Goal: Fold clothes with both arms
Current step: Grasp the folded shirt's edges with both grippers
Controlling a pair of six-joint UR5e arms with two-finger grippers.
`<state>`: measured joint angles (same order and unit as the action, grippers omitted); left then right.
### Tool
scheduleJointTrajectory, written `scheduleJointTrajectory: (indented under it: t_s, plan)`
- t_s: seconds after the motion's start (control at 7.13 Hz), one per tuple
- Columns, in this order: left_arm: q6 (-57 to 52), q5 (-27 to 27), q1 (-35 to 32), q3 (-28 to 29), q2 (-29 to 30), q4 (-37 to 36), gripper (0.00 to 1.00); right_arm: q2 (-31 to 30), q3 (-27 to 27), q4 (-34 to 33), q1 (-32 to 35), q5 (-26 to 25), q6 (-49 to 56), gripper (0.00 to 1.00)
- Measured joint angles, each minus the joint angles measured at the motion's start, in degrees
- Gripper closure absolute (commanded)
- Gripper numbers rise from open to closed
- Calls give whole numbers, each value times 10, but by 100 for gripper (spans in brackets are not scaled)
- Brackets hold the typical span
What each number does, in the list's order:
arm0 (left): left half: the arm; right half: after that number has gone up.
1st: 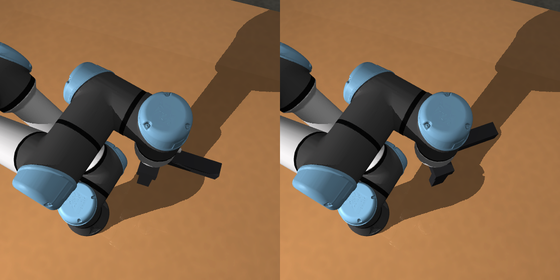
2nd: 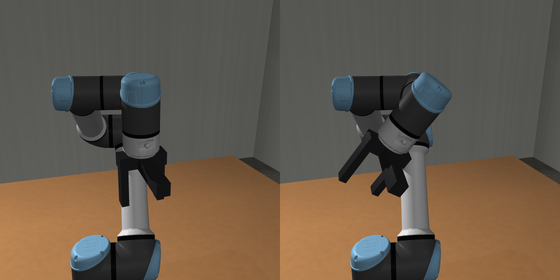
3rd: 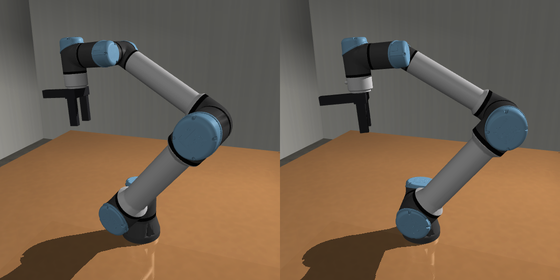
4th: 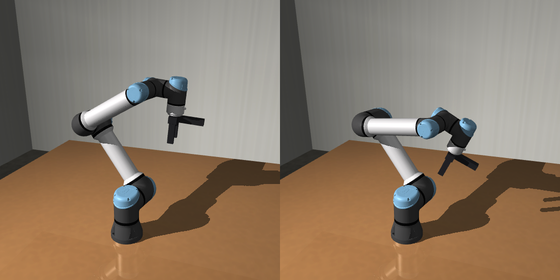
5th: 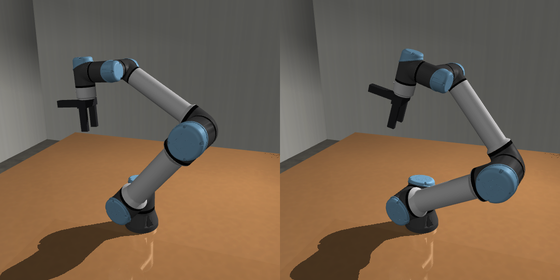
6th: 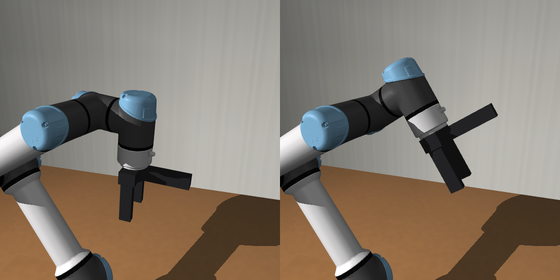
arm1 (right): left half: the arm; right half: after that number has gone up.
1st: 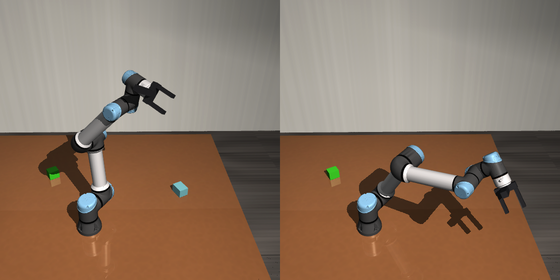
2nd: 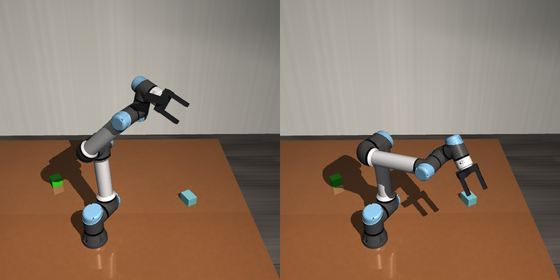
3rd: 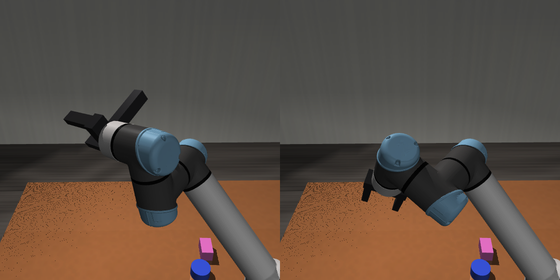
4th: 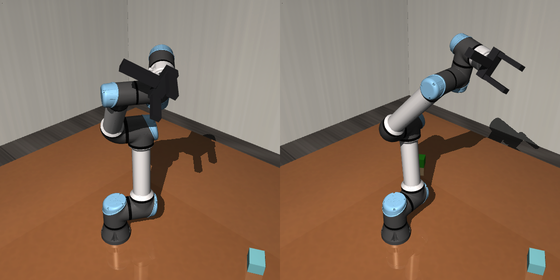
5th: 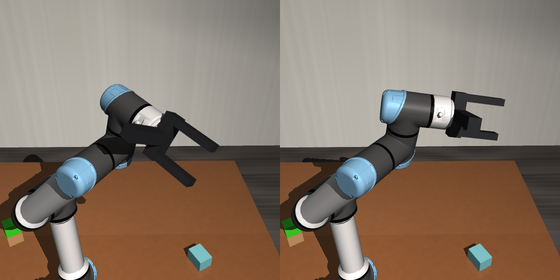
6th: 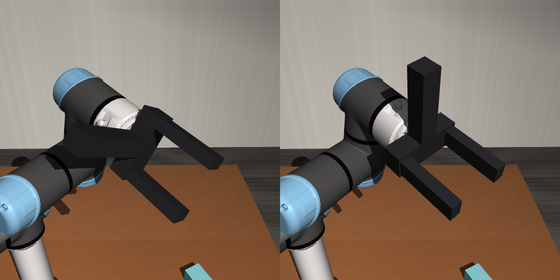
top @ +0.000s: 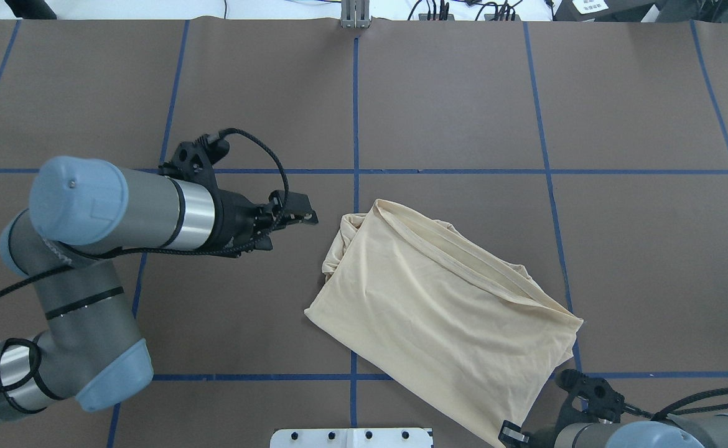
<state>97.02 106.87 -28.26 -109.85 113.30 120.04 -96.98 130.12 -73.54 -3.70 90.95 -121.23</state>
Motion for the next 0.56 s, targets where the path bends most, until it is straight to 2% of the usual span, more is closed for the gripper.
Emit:
scheduleJointTrajectory:
  t_s: [0.28,0.56]
  plan:
    - [1,-5,34,6,-4,-52,16,-36,56,0,-2,0,-2,0]
    - [-3,-8,50,34,2,-60,18,-59,107,0,54,2,-1,0]
